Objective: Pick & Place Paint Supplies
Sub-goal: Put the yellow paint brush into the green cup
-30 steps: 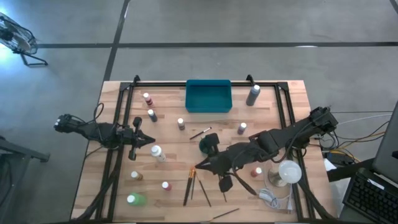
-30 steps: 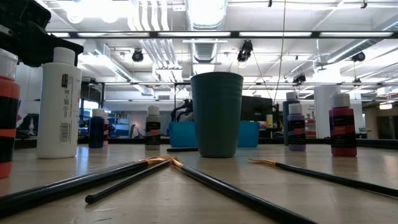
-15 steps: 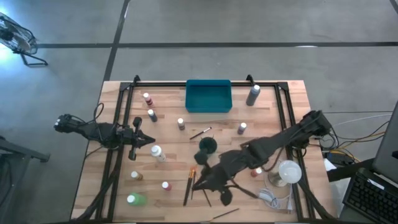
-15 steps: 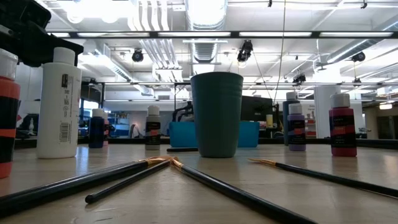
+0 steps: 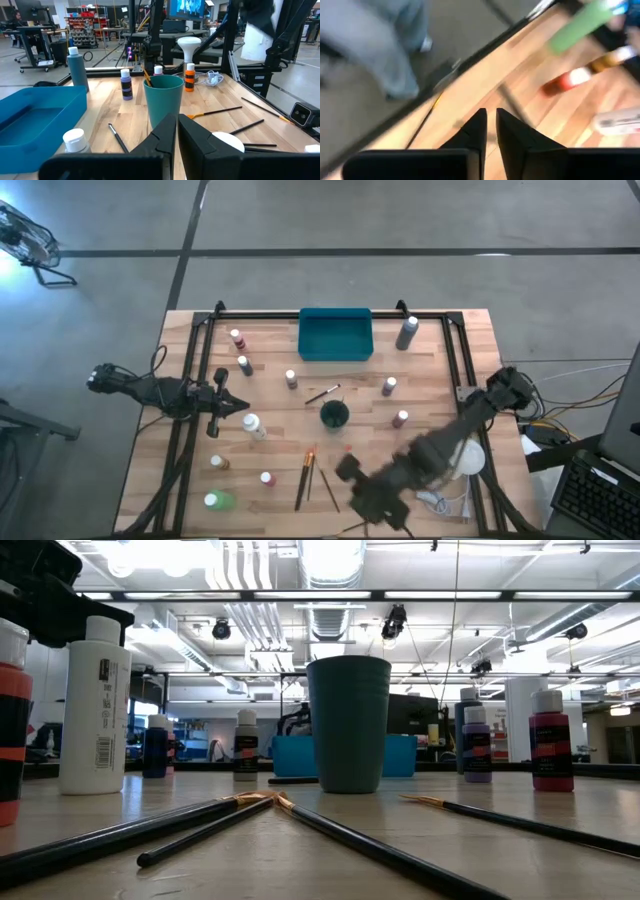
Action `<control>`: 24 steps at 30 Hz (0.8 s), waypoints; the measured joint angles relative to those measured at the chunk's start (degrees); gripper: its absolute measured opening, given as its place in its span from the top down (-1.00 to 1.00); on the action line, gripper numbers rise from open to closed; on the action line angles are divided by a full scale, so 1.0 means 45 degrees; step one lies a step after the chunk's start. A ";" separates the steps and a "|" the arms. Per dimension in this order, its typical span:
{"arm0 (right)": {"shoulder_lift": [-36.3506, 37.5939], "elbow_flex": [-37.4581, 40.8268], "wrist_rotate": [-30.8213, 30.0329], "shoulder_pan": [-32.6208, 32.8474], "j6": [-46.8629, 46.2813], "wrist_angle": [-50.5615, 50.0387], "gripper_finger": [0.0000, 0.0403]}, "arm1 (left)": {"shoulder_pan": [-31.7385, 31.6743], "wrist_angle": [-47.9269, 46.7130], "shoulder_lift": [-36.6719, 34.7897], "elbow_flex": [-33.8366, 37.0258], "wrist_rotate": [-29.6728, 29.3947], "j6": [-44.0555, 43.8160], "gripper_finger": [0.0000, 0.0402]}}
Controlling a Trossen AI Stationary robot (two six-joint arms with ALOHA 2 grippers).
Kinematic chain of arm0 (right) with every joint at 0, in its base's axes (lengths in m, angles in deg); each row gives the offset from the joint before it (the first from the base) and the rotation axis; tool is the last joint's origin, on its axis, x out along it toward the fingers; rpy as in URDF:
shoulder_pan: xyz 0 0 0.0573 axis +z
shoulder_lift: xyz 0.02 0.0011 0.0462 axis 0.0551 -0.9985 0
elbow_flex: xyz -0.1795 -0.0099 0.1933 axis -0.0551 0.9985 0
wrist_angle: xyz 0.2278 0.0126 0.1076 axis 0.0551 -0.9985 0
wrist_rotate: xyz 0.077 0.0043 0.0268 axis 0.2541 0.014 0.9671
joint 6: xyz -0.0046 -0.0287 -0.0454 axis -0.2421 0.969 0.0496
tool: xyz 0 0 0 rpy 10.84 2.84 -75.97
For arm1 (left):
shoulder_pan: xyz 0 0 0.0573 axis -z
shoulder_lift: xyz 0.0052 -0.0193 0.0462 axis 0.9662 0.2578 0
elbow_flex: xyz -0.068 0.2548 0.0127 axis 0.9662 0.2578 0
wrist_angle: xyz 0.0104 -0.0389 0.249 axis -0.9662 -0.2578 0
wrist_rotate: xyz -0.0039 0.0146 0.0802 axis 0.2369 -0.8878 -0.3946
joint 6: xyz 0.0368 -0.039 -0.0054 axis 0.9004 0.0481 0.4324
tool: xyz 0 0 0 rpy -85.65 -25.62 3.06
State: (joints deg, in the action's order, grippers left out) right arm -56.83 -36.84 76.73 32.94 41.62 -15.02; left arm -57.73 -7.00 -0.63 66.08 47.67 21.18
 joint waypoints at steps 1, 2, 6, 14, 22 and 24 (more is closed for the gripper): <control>0.0004 0.0200 -0.0355 0.0314 0.0047 -0.0366 0.89 | 0.0001 0.0001 0.0000 -0.0002 -0.0001 -0.0002 0.87; 0.0008 0.0412 -0.0635 0.0569 0.0038 -0.0580 0.92 | 0.0002 0.0000 0.0000 -0.0001 0.0001 -0.0001 0.87; -0.0015 0.1393 -0.0963 0.1200 -0.0015 -0.0581 0.94 | 0.0002 0.0000 0.0000 0.0000 0.0002 -0.0002 0.87; -0.0612 0.1935 -0.0594 0.1166 -0.1283 0.2710 0.68 | 0.0001 0.0000 0.0000 -0.0003 0.0001 -0.0002 0.87; -0.1975 0.1688 -0.0851 0.1146 -0.2175 0.3753 0.36 | 0.0001 0.0000 0.0004 -0.0001 0.0004 -0.0001 0.87; -0.2607 0.1392 -0.0890 0.1141 -0.2475 0.3687 0.31 | 0.0002 0.0000 0.0005 -0.0005 0.0007 -0.0003 0.87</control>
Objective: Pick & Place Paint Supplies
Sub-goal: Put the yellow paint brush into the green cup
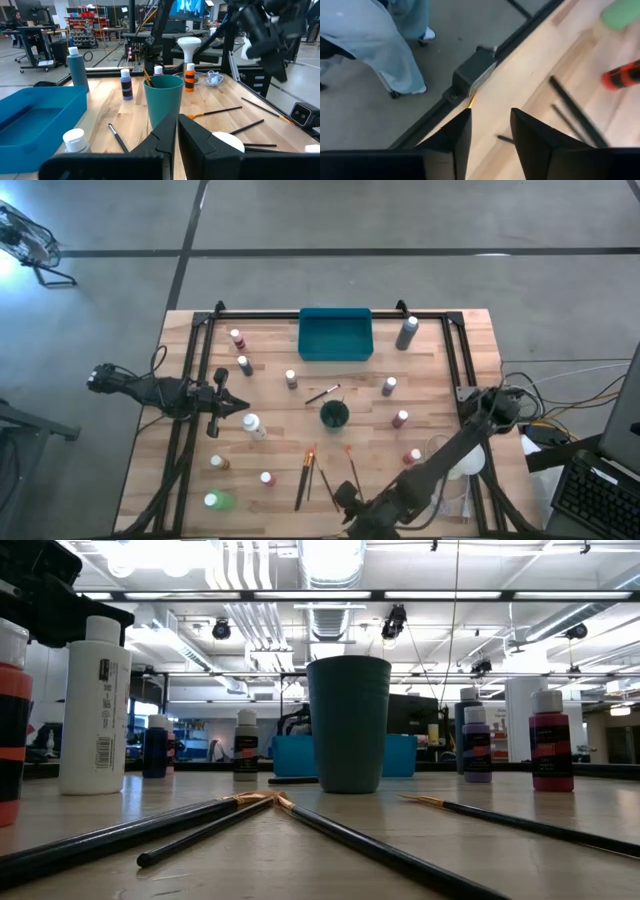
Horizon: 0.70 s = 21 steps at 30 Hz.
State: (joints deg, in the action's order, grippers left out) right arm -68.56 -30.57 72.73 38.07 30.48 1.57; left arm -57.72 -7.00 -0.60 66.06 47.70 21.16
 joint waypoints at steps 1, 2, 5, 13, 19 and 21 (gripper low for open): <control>-0.0288 -0.0157 -0.0002 0.0000 -0.0122 0.0008 0.29 | 0.0000 0.0000 0.0000 0.0003 -0.0003 -0.0002 0.87; -0.0534 -0.0274 -0.0011 -0.0002 -0.0233 -0.0007 0.28 | 0.0000 0.0000 0.0000 0.0003 -0.0005 0.0001 0.87; -0.1116 -0.0549 -0.0020 -0.0010 -0.0781 -0.0076 0.26 | 0.0002 0.0000 0.0000 0.0001 -0.0007 0.0000 0.87; -0.1578 -0.0549 -0.0048 0.0009 -0.2149 -0.1132 0.37 | -0.0002 0.0000 0.0000 0.0003 -0.0005 0.0000 0.87; -0.1607 -0.0549 -0.0233 0.0114 -0.1911 -0.1168 0.51 | -0.0002 0.0000 0.0000 0.0005 -0.0007 -0.0002 0.87; -0.1607 -0.0549 -0.0459 0.0196 -0.1709 -0.1378 0.54 | 0.0002 0.0000 0.0000 0.0005 -0.0003 0.0001 0.87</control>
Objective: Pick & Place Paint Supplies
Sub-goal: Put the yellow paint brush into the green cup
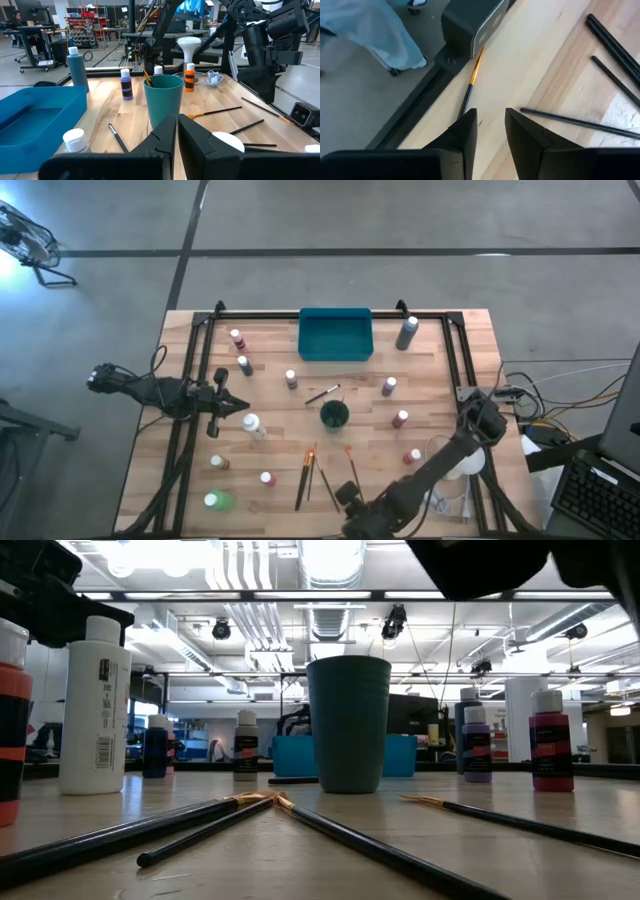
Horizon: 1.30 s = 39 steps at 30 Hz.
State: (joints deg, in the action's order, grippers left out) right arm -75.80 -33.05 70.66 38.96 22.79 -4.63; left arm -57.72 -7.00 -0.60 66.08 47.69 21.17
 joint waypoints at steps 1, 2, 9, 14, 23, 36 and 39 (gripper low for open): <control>0.0000 0.0000 -0.0151 0.0049 0.0037 -0.0099 0.55 | 0.0000 0.0000 0.0000 -0.0005 0.0000 0.0000 0.87; 0.0000 0.0000 -0.0277 0.0093 -0.0040 -0.0148 0.55 | -0.0002 0.0000 0.0000 -0.0001 -0.0004 -0.0001 0.87; 0.0000 0.0000 -0.0907 0.0531 -0.0749 -0.0053 0.41 | 0.0000 0.0000 0.0000 -0.0005 0.0000 0.0003 0.87; 0.0000 0.0000 -0.1197 0.0654 -0.1414 -0.0011 0.30 | -0.0002 0.0000 0.0000 -0.0002 0.0000 -0.0002 0.87; -0.0337 -0.0010 -0.1210 0.0692 -0.1133 0.0695 0.33 | 0.0000 0.0000 0.0000 -0.0003 -0.0005 -0.0002 0.87; -0.0568 0.0000 -0.1236 0.0697 -0.1228 0.0725 0.36 | -0.0002 0.0000 0.0000 -0.0005 0.0000 0.0003 0.87; -0.0568 0.0064 -0.1236 0.0697 -0.1165 0.0751 0.31 | -0.0002 0.0000 0.0000 0.0000 0.0000 -0.0002 0.87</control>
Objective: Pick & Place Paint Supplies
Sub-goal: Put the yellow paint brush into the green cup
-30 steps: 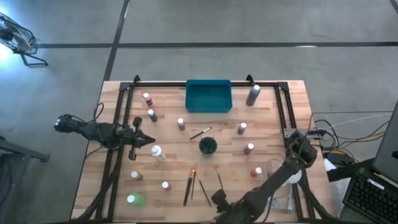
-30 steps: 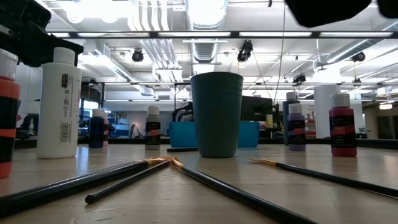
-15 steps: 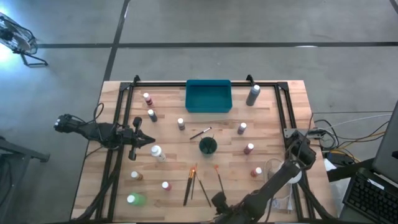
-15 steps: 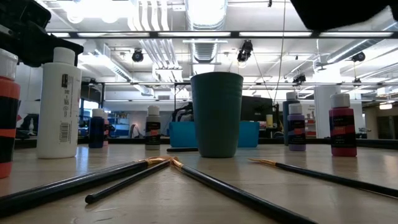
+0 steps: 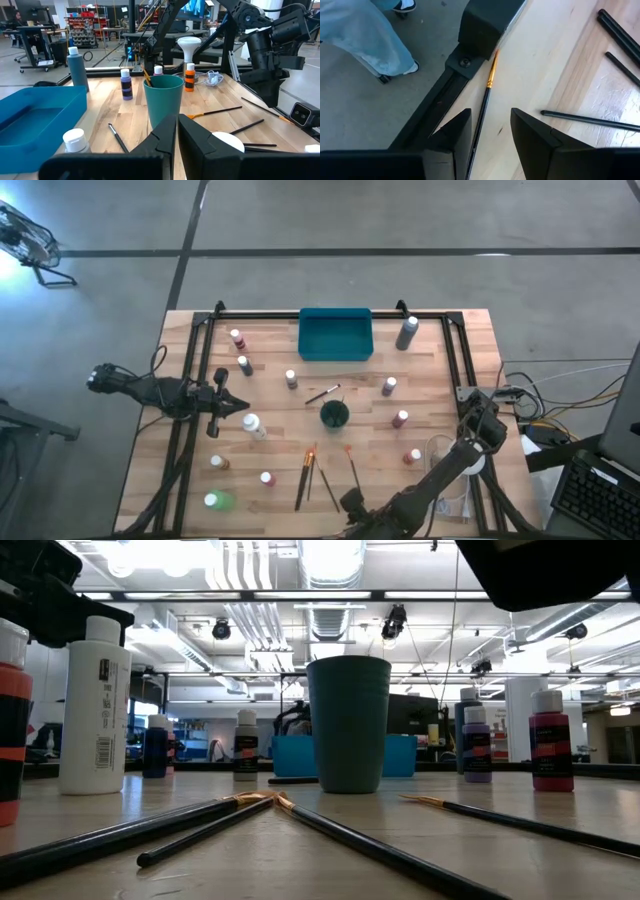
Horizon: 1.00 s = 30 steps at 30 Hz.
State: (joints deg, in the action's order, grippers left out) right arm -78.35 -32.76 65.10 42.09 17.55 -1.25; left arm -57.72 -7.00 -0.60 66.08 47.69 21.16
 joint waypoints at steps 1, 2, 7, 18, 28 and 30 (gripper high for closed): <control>0.0000 0.0028 0.0001 -0.0001 -0.0014 0.0001 0.29 | -0.0001 0.0000 0.0000 0.0000 -0.0003 0.0002 0.87; 0.0000 0.0069 0.0005 -0.0005 -0.0042 0.0006 0.28 | -0.0001 0.0000 0.0000 -0.0002 -0.0005 0.0003 0.87; 0.0000 0.0401 -0.0065 -0.0010 -0.0122 0.0186 0.25 | -0.0003 0.0000 0.0000 -0.0005 -0.0002 0.0003 0.87; 0.0010 0.0800 -0.0397 -0.0029 -0.0086 0.0313 0.41 | -0.0001 0.0000 0.0000 0.0000 -0.0002 0.0002 0.87; 0.0010 0.0816 -0.1055 -0.0206 0.0153 0.0279 0.51 | 0.0001 0.0004 0.0000 -0.0001 -0.0004 0.0001 0.87; 0.0010 0.0825 -0.1069 -0.0271 0.0153 0.0274 0.53 | 0.0001 0.0000 0.0000 0.0000 -0.0002 0.0002 0.87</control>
State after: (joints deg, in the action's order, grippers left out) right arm -78.31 -29.05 60.29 40.87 18.24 -0.02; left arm -57.72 -7.00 -0.60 66.08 47.68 21.17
